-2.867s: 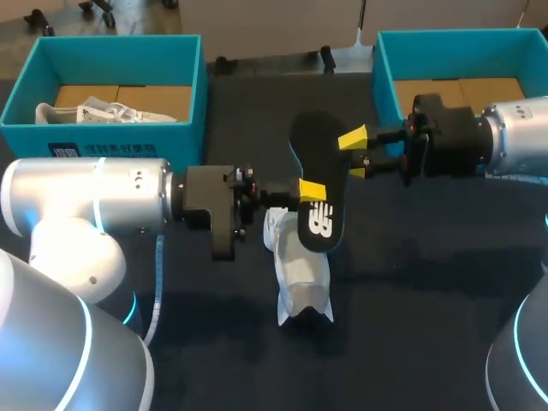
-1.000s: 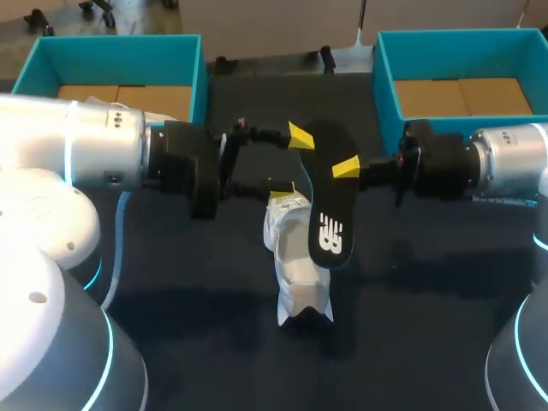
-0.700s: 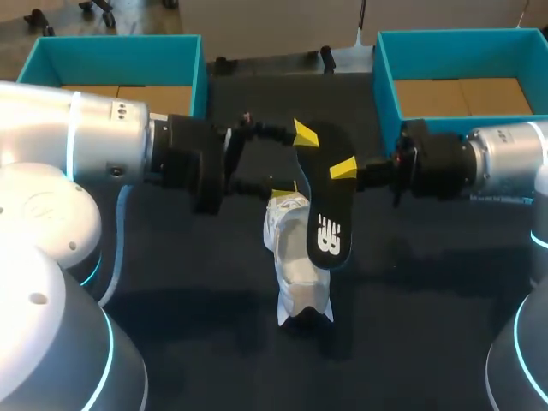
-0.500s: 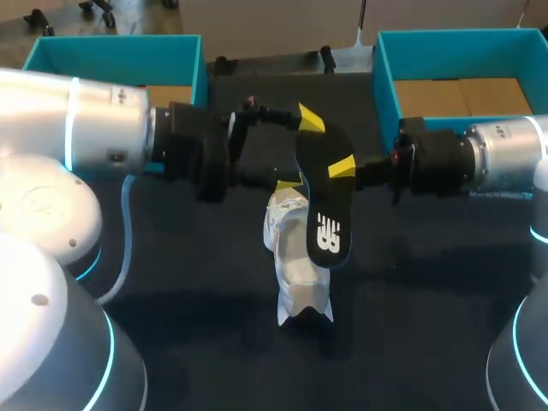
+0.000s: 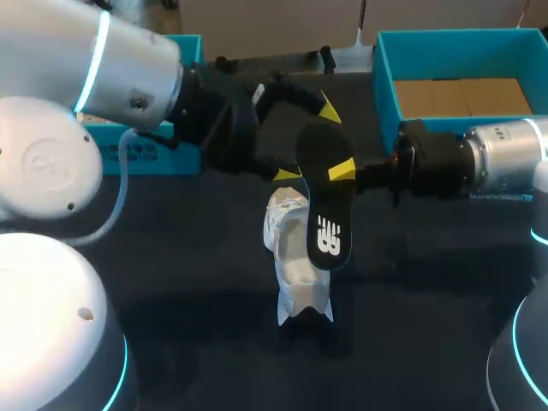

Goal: Take the shoe out of the shoebox, open the shoe tongue, remove and reinsert the insole, then place the shoe into the shoebox

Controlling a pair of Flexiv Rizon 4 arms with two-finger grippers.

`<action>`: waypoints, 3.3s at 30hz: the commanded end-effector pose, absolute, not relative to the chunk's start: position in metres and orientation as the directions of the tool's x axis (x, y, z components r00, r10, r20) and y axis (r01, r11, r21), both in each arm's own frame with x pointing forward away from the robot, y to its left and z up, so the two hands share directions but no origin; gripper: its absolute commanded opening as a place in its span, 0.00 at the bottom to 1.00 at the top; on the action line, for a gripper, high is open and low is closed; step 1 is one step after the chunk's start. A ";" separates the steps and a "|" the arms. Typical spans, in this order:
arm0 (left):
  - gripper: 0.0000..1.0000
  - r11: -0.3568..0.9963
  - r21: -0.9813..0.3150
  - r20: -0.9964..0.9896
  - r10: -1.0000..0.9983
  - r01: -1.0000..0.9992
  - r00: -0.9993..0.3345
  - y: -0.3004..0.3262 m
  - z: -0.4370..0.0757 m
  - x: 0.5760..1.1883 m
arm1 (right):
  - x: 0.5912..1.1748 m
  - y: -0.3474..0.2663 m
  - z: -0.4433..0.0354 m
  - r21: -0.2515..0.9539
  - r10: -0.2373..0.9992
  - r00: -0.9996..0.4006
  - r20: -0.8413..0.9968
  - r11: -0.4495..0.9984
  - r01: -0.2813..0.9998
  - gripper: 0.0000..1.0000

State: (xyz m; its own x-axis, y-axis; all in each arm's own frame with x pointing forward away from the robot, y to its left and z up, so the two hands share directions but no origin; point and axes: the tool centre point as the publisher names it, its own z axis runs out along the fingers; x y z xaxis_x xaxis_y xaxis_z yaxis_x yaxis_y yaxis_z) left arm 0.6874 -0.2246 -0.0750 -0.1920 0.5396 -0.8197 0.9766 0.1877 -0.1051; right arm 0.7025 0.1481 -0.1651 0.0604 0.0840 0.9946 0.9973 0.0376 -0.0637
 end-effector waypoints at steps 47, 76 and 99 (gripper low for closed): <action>1.00 0.038 -0.043 -0.121 0.992 0.998 -0.043 -0.211 -0.076 0.699 | 0.697 0.157 -0.174 -0.076 0.089 0.070 0.994 0.070 0.995 0.00; 1.00 0.063 0.005 -0.081 0.995 0.998 -0.063 -0.220 -0.085 0.709 | 0.699 0.156 -0.173 -0.078 0.092 0.072 0.993 0.069 0.995 0.00; 1.00 0.127 0.108 -0.538 0.841 0.986 -0.049 -0.206 -0.070 0.707 | 0.700 0.153 -0.170 -0.079 0.095 0.073 0.993 0.062 0.995 0.00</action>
